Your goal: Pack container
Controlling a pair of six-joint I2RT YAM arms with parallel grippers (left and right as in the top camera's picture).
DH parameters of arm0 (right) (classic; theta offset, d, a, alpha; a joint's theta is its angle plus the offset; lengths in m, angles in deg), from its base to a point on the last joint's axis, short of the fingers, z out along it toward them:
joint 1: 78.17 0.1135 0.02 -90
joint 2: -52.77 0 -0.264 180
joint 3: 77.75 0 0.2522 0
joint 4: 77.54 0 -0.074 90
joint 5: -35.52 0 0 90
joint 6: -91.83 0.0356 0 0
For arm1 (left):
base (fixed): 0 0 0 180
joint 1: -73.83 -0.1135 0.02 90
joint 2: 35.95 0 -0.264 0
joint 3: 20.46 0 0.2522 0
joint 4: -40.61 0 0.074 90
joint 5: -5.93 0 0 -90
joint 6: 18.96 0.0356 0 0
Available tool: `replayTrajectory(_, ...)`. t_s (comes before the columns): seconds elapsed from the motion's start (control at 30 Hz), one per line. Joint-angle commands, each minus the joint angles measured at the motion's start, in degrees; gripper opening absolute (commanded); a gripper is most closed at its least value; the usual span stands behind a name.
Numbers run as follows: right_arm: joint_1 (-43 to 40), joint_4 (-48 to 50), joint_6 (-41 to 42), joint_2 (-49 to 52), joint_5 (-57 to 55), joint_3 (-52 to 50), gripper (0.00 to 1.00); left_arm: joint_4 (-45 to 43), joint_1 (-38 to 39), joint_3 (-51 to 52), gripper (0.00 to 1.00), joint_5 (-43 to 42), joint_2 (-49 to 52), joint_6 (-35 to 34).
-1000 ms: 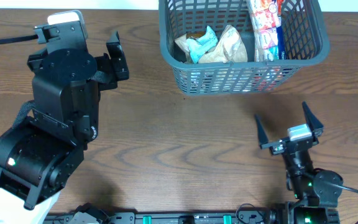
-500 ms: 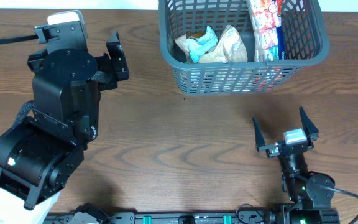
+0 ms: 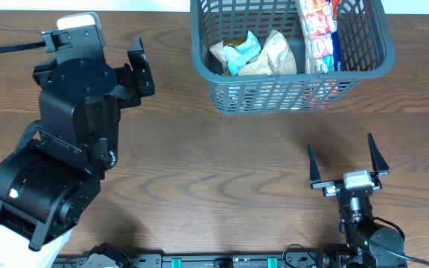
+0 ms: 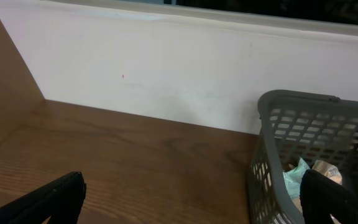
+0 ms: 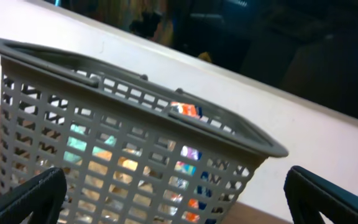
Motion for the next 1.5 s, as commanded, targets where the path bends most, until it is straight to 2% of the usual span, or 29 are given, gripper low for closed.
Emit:
replayTrajectory(0.0, 0.3, 0.3, -1.2, -0.5, -0.6, -0.5, 0.99, 0.0, 0.0, -0.6, 0.99, 0.9, 0.3, 0.7)
replayTrajectory(0.2, 0.3, 0.2, -1.6, -0.5, -0.7, -0.9, 0.99, 0.0, 0.0, -0.6, 0.99, 0.9, 0.3, 0.7)
replayTrajectory(0.43, 0.3, 1.8, -1.5, -0.5, -1.2, -6.0, 0.99, 0.0, 0.0, -0.6, 0.99, 0.9, 0.3, 0.7)
replayTrajectory(0.63, 0.3, -0.8, -1.5, -0.5, -1.2, -6.0, 0.99, 0.0, 0.0, -0.6, 0.99, 0.9, 0.3, 0.7)
replayTrajectory(0.87, 0.3, -9.2, -1.4, -0.5, -1.2, -6.0, 0.99, 0.0, 0.0, -0.6, 0.99, 0.9, 0.3, 0.7)
replayTrajectory(1.0, 0.3, -12.9, 2.7, -0.5, -1.4, -6.0, 0.99, 0.0, 0.0, -0.6, 0.99, 0.9, 0.3, 0.7)
replayTrajectory(1.17, 0.3, -12.9, 10.4, -0.5, -3.7, -6.0, 0.99, 0.0, 0.0, -0.6, 0.98, 0.9, 0.3, 0.7)
replayTrajectory(1.47, 0.2, -13.5, 14.2, -0.5, -6.3, -6.0, 0.99, 0.0, 0.0, -0.6, 0.99, 0.9, 0.3, 0.7)
